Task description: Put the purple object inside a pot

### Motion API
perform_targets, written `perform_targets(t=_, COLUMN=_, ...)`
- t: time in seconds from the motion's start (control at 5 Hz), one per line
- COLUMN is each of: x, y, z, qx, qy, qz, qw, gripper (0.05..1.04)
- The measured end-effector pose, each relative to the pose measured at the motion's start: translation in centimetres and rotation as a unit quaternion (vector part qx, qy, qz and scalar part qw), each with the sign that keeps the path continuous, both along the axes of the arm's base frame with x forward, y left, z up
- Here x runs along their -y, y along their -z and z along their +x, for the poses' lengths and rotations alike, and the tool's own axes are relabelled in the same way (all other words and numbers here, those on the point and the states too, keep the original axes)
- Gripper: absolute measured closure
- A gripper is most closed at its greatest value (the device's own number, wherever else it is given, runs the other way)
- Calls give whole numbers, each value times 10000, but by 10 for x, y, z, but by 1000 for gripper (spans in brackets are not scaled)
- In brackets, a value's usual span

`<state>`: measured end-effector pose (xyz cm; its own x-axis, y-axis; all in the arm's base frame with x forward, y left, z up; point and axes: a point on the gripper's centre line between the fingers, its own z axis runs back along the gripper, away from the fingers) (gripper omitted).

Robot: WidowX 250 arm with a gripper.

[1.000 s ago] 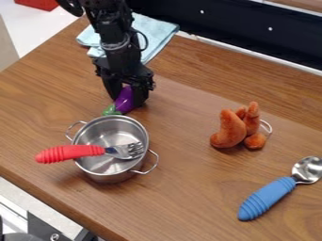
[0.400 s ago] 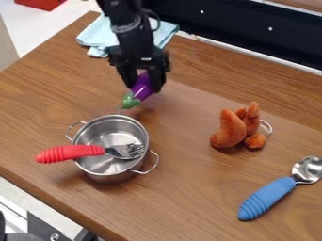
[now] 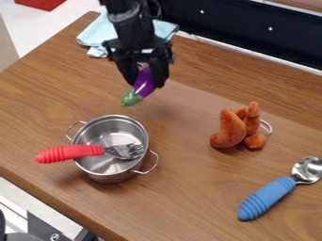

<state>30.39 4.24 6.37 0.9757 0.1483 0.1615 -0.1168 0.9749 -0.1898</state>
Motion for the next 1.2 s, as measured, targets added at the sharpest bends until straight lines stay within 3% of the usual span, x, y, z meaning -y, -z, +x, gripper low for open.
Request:
perform_targets(t=0.2, x=10, y=2, z=-23, qx=-91, qy=377, qz=-62, qw=9992, gripper=387)
perform_targets(t=0.4, x=15, y=5, z=-39, qx=-43, qy=609, qz=35, qw=9981, gripper=387)
perform_targets(t=0.8, x=9, y=15, z=-62, qx=-224, qy=908, qz=63, qw=9956, gripper=387)
perform_targets(t=1.2, x=6, y=20, z=-72, qx=-111, qy=916, qz=265, qw=9954, gripper=387)
